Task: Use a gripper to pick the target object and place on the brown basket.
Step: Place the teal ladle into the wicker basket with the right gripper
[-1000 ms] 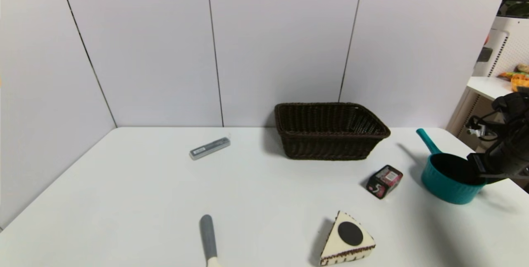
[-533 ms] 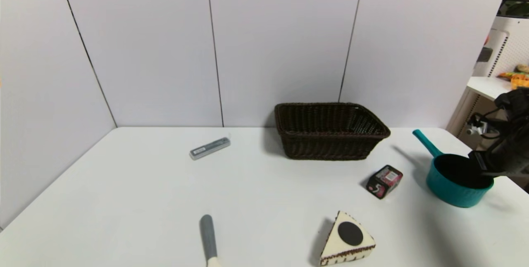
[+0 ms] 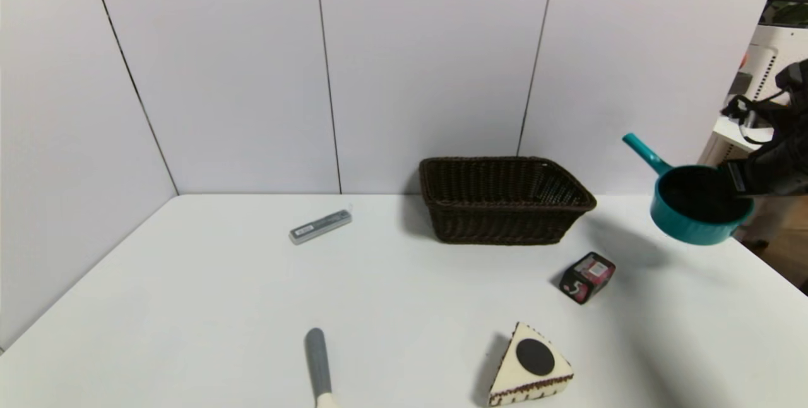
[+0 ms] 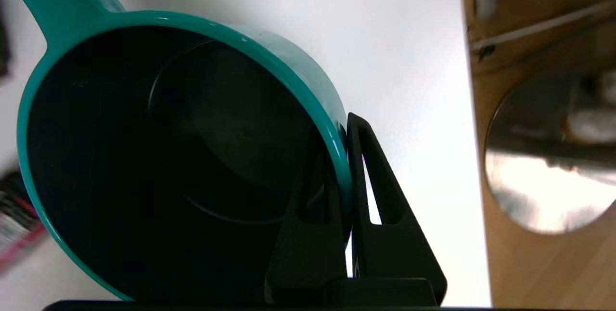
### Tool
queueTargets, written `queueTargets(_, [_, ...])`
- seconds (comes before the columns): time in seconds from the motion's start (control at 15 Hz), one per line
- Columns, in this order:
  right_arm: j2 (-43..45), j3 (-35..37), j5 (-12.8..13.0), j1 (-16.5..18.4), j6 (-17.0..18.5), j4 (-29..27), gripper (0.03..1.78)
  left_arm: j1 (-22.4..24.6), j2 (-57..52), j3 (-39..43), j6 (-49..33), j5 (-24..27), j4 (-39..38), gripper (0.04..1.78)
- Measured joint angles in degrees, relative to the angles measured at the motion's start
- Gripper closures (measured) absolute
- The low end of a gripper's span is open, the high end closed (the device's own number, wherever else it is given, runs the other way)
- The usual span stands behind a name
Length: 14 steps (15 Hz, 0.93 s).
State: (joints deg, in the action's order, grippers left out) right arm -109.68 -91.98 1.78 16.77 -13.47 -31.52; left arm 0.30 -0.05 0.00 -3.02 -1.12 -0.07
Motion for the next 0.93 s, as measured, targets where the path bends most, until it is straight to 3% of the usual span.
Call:
queueTargets(0.2, [0.5, -8.3, -0.1, -3.4, 0.7, 0.1, 1.70, 0.0, 0.0, 0.0, 0.0, 0.0, 0.0, 0.13])
queueTargets(0.4, [0.2, -13.9, -0.1, -8.7, 3.9, 1.2, 1.70, 0.0, 0.0, 0.0, 0.0, 0.0, 0.0, 0.13])
queueTargets(0.67, [-1.5, -14.7, -0.5, -17.0, 9.3, 7.8, 1.70, 0.0, 0.0, 0.0, 0.0, 0.0, 0.0, 0.13])
queueTargets(0.93, [-4.4, -12.6, -0.4, -21.4, 9.9, 8.4, 1.70, 0.0, 0.0, 0.0, 0.0, 0.0, 0.0, 0.13])
